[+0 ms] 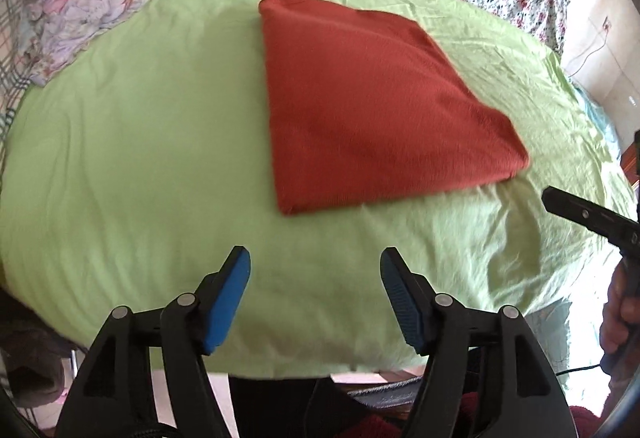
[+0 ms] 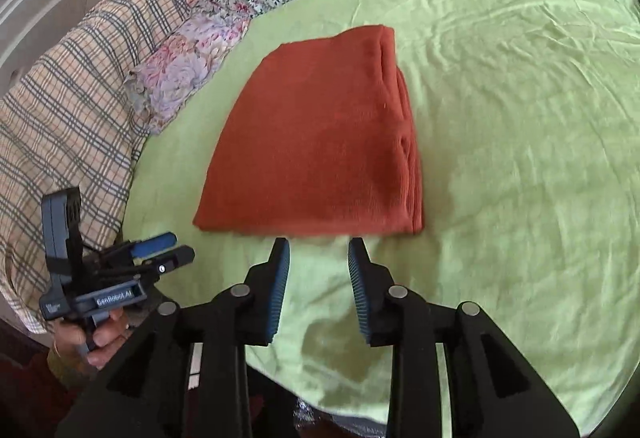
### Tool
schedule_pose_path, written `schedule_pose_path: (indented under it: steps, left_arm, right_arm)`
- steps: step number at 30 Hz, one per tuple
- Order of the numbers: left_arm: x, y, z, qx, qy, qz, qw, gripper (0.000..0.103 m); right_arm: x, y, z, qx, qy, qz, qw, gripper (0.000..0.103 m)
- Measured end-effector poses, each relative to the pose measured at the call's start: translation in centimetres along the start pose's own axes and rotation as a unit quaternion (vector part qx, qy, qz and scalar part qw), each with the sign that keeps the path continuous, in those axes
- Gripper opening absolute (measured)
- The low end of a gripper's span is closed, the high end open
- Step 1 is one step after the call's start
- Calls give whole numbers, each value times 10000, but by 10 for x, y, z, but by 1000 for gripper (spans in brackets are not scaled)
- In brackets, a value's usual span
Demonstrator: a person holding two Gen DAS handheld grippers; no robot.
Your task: Fold small clothes
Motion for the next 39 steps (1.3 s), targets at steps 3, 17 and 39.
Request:
schedule_pose_path:
  steps: [3, 17, 39]
  left_arm:
    - [2, -15, -2, 62, 179, 27, 9998, 72]
    - [16, -24, -16, -193, 785, -8, 9967, 81]
    - [2, 43, -12, -251, 1132, 121, 9932, 87]
  right_arm:
    - [3, -19, -3, 82, -122, -60, 9999, 35]
    - [12, -45, 4, 191, -624, -497, 9966, 79]
    - [23, 25, 23, 237, -1024, -901, 9904, 94]
Point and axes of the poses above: each gripper's, at about its wrist camera, not at the fingertips, and z roughly the way its jaws point, x to its left, y to its top, the point moved 8 cm from there along z, roughly the way its jaws point, and after that the axes turned 12 degrees about x, right-handed, at the moved point
